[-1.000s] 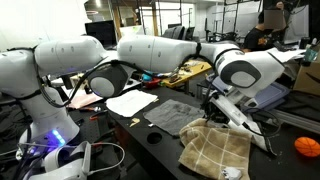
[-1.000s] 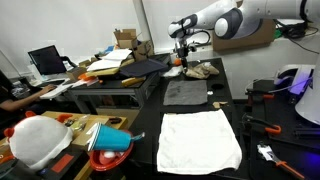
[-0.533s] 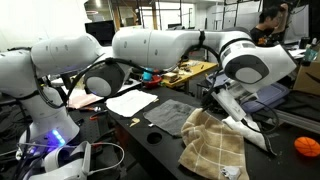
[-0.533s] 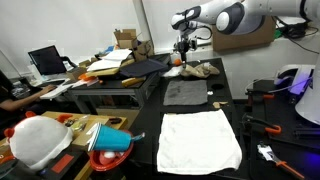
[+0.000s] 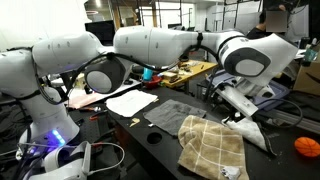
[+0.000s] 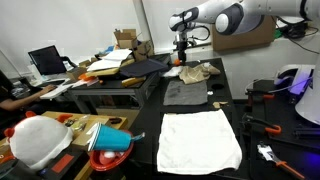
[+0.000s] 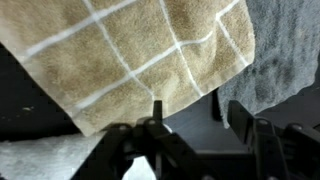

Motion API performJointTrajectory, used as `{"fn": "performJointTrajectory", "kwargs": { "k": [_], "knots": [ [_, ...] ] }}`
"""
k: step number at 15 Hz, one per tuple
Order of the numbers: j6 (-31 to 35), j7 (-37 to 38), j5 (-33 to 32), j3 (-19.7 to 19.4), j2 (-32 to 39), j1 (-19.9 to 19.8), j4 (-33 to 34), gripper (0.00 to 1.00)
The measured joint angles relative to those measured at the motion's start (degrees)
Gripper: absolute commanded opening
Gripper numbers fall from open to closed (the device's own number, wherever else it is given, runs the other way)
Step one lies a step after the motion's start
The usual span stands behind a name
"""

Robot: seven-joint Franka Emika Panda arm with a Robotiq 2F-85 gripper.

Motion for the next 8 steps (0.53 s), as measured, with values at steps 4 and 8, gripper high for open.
{"fn": "performJointTrajectory", "kwargs": {
  "k": [4, 8],
  "knots": [
    [0.7, 6.1, -4.8, -4.3, 0.2, 1.5, -0.1, 0.38],
    [0.6, 11.1, -8.5, -7.4, 1.0, 2.2, -0.4, 0.07]
  ]
}}
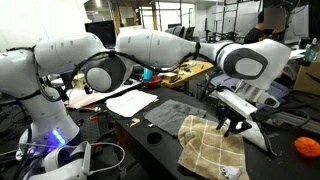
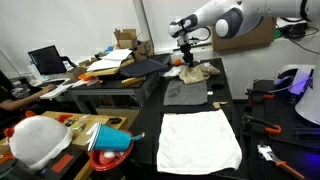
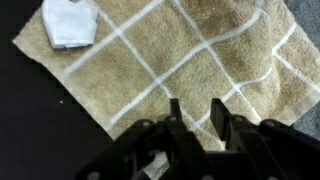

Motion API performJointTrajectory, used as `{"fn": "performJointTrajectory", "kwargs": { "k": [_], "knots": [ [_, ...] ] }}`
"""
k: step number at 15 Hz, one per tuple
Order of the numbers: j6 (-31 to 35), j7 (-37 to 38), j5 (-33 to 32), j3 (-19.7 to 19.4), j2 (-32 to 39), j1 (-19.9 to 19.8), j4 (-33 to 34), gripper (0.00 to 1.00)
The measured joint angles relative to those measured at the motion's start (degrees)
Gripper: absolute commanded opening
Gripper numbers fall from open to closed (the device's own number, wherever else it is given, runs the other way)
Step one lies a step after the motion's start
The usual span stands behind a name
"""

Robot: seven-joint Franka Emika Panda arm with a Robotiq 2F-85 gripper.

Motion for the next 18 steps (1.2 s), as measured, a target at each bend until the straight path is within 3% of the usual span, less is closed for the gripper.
{"fn": "performJointTrajectory", "kwargs": {
  "k": [2, 13, 18],
  "knots": [
    [0.0, 2.3, -1.5, -1.3, 0.5, 0.1, -0.1, 0.00],
    [-0.6, 12.0, -7.7, -6.8, 3.7, 0.3, -0.3, 0.00],
    [4.2, 20.0, -10.9, -9.7, 4.0, 1.6, -0.4, 0.00]
  ]
}}
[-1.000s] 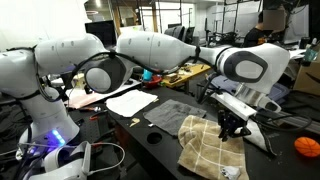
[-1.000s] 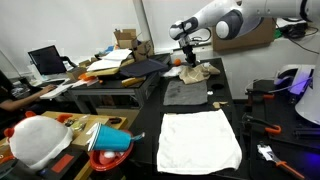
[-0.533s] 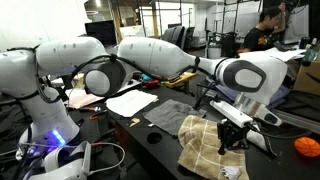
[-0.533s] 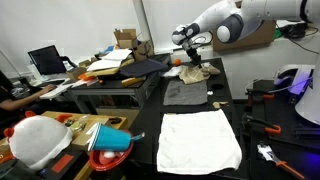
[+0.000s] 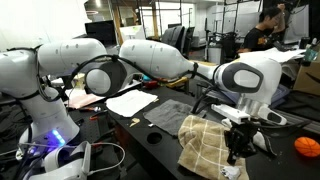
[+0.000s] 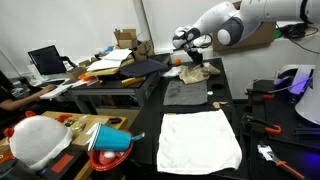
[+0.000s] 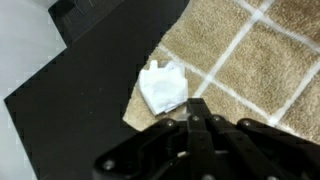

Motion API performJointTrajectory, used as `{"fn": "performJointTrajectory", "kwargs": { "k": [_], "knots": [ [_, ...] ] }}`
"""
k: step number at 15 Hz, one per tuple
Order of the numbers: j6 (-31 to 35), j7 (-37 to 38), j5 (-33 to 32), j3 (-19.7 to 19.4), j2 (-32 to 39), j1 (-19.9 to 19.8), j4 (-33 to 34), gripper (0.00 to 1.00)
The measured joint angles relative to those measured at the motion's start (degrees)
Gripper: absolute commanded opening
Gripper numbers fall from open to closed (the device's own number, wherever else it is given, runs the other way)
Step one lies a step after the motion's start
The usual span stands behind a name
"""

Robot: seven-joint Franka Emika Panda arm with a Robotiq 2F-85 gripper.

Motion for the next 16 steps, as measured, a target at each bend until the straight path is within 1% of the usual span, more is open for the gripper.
{"fn": "performJointTrajectory", "kwargs": {
  "k": [5, 8, 14, 16],
  "knots": [
    [3.7, 4.5, -1.1, -0.7, 0.3, 1.2, -0.3, 0.00],
    [7.9, 6.3, -1.4, -0.8, 0.5, 1.5, -2.2, 0.00],
    [10.2, 10.2, -3.5, -1.5, 0.1, 2.0, -3.9, 0.00],
    [12.2, 12.1, -5.0, -2.1, 0.1, 2.0, -4.6, 0.00]
  ]
}}
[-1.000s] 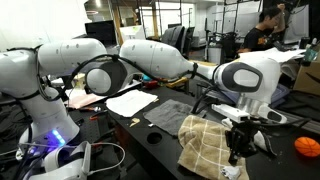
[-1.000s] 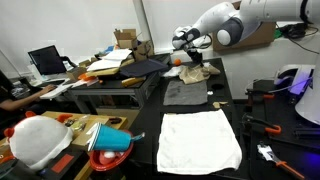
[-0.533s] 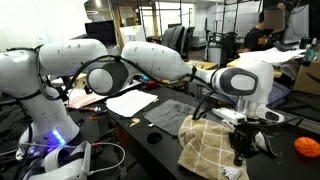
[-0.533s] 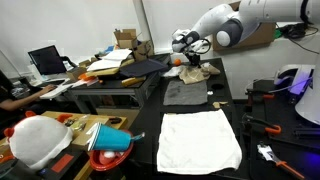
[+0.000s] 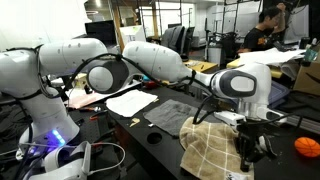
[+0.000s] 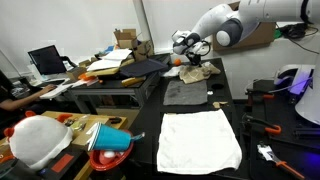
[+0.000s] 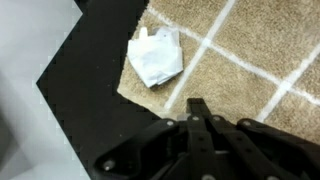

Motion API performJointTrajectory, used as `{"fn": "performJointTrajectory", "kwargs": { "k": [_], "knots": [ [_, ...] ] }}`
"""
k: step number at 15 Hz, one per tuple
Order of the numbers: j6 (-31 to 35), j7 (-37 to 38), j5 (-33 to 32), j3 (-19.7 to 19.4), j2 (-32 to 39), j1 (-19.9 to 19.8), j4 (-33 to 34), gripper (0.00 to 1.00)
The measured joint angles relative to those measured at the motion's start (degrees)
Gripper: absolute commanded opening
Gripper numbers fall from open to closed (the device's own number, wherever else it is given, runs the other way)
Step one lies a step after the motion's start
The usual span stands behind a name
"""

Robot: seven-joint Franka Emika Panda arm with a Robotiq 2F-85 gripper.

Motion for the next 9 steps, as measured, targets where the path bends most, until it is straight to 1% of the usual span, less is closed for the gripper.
{"fn": "performJointTrajectory", "kwargs": {
  "k": [6, 9],
  "knots": [
    [11.6, 10.0, -8.0, -4.0, 0.1, 1.4, -4.7, 0.00],
    [15.9, 16.1, -11.9, -6.0, 0.2, 2.5, -6.9, 0.00]
  ]
}}
